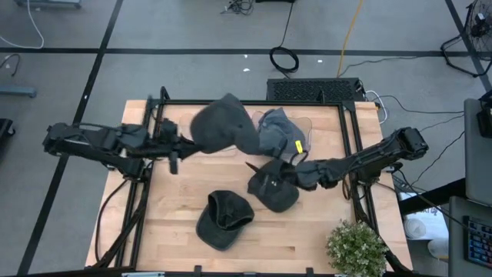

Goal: Pick & Place hat
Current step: Put the bottom right black cap into the left transparent bin

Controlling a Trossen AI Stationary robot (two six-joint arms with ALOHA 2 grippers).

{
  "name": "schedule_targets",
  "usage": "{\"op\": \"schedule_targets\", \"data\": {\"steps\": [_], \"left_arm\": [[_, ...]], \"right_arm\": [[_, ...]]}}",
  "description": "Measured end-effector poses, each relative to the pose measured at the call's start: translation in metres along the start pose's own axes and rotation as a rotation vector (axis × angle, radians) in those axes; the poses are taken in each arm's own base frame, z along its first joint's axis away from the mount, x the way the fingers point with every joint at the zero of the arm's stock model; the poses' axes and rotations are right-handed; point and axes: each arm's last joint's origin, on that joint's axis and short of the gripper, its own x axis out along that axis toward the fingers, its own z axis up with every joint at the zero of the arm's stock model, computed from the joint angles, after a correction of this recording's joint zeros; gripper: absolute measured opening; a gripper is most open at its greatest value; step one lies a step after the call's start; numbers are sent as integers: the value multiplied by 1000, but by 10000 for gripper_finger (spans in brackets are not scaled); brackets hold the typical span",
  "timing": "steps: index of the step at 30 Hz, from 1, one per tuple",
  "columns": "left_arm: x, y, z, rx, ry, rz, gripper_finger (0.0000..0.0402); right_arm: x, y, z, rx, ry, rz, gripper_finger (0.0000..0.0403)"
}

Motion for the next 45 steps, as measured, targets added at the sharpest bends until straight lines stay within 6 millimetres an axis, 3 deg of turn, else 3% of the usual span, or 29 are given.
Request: {"op": "schedule_targets", "data": {"steps": [5,11,22,31,35,40,45], "left_arm": [[-24,15,-5,-77,80,95,10],[-29,40,-20,-206,207,381,10],[10,75,-23,-273,342,588,10],[51,115,-33,-349,601,568,10],[55,130,-32,-412,657,542,10],[54,143,-29,-438,609,651,11],[54,144,-30,-377,639,656,55]], "right_arm": [[-11,4,-11,32,140,18,194],[-18,1,-16,73,215,53,188],[-17,3,-14,99,204,123,185],[-18,3,-15,82,204,127,184],[-18,3,-15,79,208,127,181],[-18,3,-15,76,211,128,181],[-18,3,-16,73,214,128,181]]}}
